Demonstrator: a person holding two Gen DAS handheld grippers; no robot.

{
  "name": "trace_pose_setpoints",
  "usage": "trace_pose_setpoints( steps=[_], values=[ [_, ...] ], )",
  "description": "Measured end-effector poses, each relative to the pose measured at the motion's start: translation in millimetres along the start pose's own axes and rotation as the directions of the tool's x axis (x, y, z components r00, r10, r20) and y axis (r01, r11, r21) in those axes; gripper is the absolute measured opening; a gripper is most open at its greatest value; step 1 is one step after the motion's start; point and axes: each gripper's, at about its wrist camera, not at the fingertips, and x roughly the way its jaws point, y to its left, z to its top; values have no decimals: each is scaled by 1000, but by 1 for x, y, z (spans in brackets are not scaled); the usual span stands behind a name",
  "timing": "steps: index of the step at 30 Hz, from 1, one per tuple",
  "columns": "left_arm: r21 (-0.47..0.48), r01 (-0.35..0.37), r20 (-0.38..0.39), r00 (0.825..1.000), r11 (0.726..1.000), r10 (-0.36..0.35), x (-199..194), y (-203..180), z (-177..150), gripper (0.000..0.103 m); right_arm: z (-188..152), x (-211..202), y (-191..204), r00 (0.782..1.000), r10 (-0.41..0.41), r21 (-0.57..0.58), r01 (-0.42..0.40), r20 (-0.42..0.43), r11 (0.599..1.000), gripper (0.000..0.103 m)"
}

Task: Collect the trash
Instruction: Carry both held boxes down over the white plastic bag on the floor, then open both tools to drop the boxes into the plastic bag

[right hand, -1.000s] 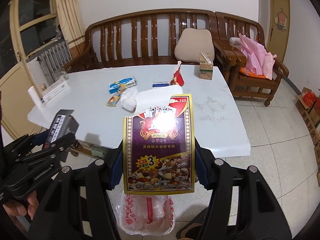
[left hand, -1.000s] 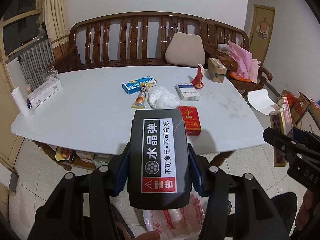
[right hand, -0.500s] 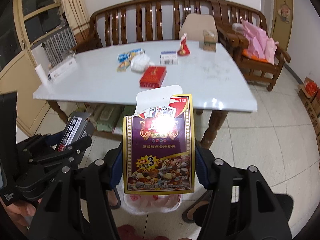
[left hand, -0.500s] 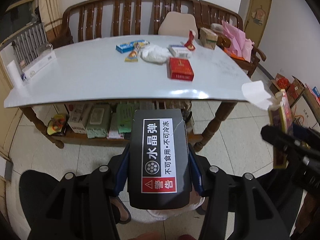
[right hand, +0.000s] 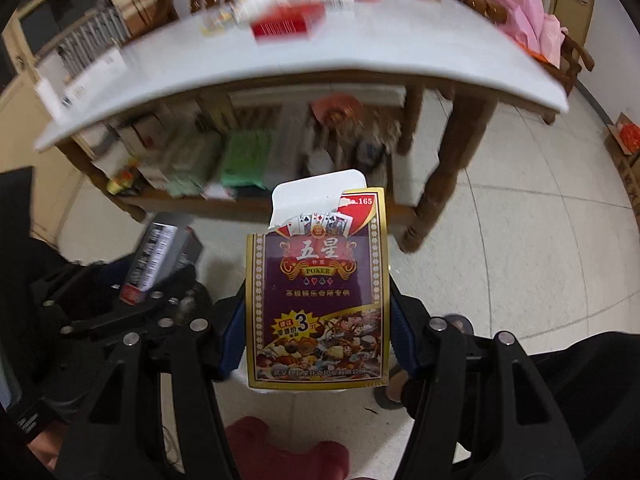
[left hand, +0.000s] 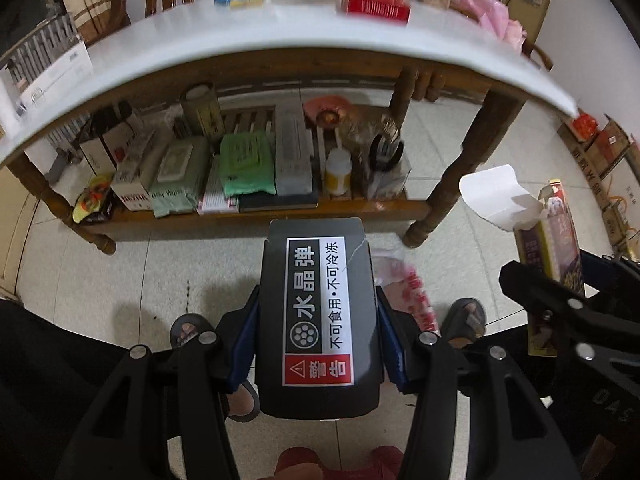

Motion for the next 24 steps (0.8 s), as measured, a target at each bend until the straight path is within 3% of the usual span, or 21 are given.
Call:
trace_pose_setpoints(
  steps=[5,11,18,24],
  values=[
    [11,22,-47,999,1000,-22,40,-3,-18,51,-9,47,-7,997,-2,31,4,-71,1000,58],
    [-43,59,-143,988,997,-64,97,1,-36,51,-18,109,-10,983,13,64,-2,-182,998,58],
    [-50,57,-246,967,997,-67,151,6,-57,51,-32,169,-13,950,29,107,4,-310,994,58],
    [-45,77,-233,969,996,-85,165,8,-63,51,-33,188,-10,940,40,120,1,-340,993,58]
  ],
)
